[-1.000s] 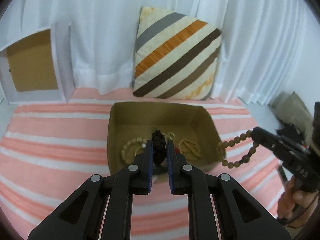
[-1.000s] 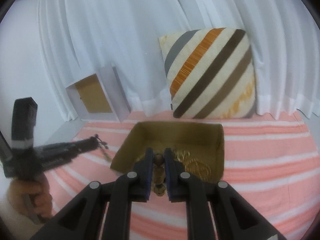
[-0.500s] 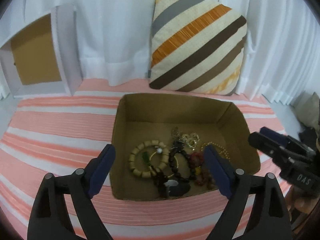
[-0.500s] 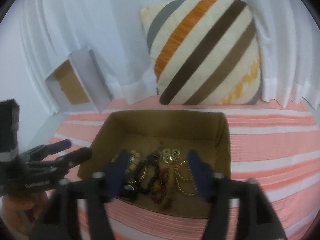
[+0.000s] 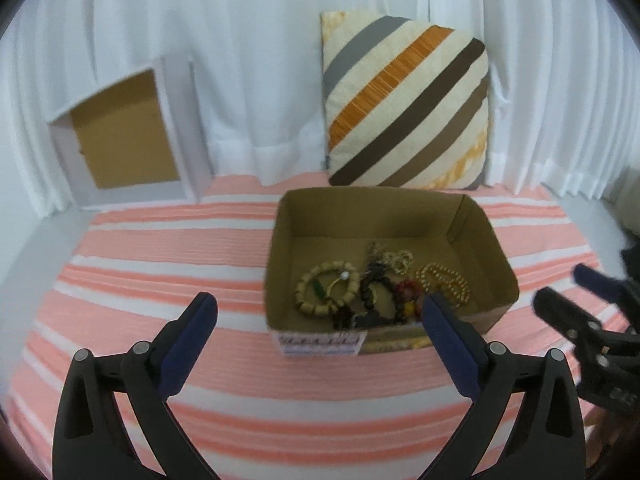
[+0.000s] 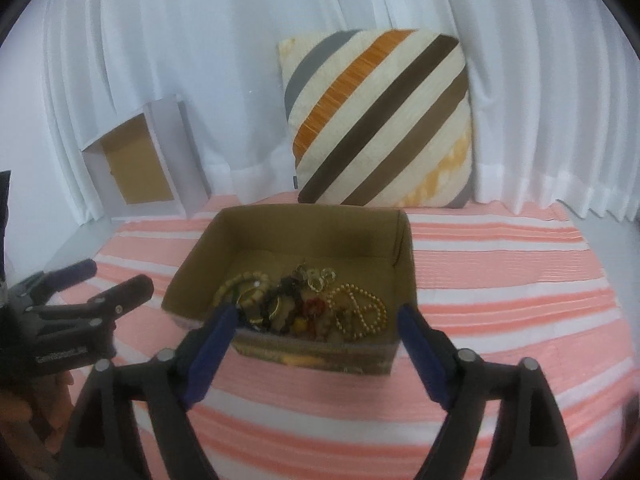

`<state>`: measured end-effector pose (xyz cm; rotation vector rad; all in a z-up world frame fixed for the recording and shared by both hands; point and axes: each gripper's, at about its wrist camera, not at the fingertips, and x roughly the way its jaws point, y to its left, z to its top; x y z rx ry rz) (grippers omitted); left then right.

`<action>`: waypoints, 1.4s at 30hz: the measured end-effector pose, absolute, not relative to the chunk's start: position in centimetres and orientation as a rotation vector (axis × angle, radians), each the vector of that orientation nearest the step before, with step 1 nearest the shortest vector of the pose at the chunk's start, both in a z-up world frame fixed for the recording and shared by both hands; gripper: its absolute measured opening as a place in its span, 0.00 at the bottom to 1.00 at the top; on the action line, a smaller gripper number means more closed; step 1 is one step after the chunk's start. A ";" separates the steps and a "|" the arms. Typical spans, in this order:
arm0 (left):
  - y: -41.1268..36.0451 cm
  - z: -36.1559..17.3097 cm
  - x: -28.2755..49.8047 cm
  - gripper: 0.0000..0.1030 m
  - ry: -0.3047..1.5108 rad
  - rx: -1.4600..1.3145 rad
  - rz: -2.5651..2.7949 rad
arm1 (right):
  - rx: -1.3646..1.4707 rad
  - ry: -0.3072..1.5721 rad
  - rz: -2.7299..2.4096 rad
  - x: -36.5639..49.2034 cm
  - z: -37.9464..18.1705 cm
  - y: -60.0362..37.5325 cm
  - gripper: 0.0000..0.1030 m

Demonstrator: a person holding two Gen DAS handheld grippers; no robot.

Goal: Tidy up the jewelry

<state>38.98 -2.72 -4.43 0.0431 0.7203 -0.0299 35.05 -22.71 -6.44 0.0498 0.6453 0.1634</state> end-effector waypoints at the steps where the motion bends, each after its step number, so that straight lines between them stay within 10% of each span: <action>1: -2.9 -4.0 38.2 0.99 0.711 0.058 -0.021 | 0.049 0.640 0.157 34.3 -6.0 -22.7 0.85; 42: -1.3 5.7 23.8 0.99 0.676 0.014 0.057 | -0.023 0.567 0.182 19.8 4.9 -20.6 0.86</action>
